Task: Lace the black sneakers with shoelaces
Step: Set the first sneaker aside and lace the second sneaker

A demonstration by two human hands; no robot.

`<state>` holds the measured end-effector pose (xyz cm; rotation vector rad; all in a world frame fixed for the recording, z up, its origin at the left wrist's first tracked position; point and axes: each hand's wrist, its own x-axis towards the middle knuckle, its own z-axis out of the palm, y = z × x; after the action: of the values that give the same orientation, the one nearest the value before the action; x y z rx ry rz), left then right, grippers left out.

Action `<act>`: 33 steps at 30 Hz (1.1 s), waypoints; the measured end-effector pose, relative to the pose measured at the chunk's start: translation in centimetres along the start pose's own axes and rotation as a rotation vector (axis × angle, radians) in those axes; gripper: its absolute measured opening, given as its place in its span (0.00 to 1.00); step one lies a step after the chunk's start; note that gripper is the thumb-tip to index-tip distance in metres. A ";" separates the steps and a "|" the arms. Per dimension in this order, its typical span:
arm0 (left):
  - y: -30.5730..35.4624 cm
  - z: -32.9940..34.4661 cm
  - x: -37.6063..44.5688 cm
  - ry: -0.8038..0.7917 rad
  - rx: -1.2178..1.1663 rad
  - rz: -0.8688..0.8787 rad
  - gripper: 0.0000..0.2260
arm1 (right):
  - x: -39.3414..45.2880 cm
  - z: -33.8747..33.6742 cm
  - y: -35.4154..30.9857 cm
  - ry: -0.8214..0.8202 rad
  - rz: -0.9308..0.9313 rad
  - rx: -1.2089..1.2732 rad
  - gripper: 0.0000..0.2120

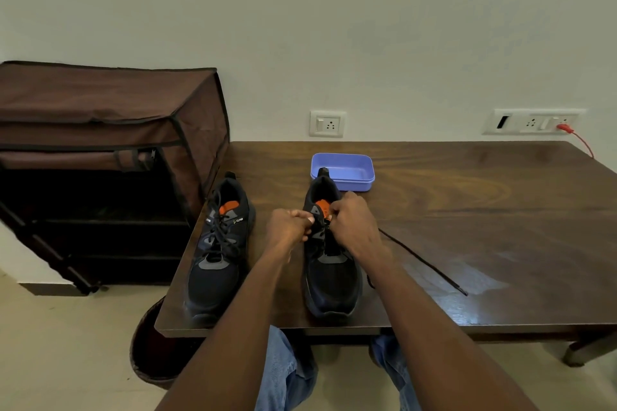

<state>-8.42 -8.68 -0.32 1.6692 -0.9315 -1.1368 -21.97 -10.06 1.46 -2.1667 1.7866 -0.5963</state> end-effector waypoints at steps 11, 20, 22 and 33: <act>-0.4 0.0 0.7 0.001 0.007 0.017 0.05 | 0.5 0.3 0.7 -0.195 0.317 0.555 0.10; -0.4 -0.1 0.4 -0.033 0.006 0.012 0.09 | 0.0 1.1 0.6 -0.109 0.302 0.674 0.05; -0.4 -0.1 0.3 -0.033 0.004 0.016 0.09 | 0.0 1.2 0.4 -0.112 0.303 0.684 0.05; 0.0 0.1 -0.1 -0.042 0.218 0.151 0.09 | 1.0 1.2 1.2 -0.058 0.096 0.292 0.13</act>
<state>-8.58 -8.58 -0.32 1.7194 -1.2235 -1.0001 -22.28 -11.38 0.00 -1.8746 1.6477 -0.7139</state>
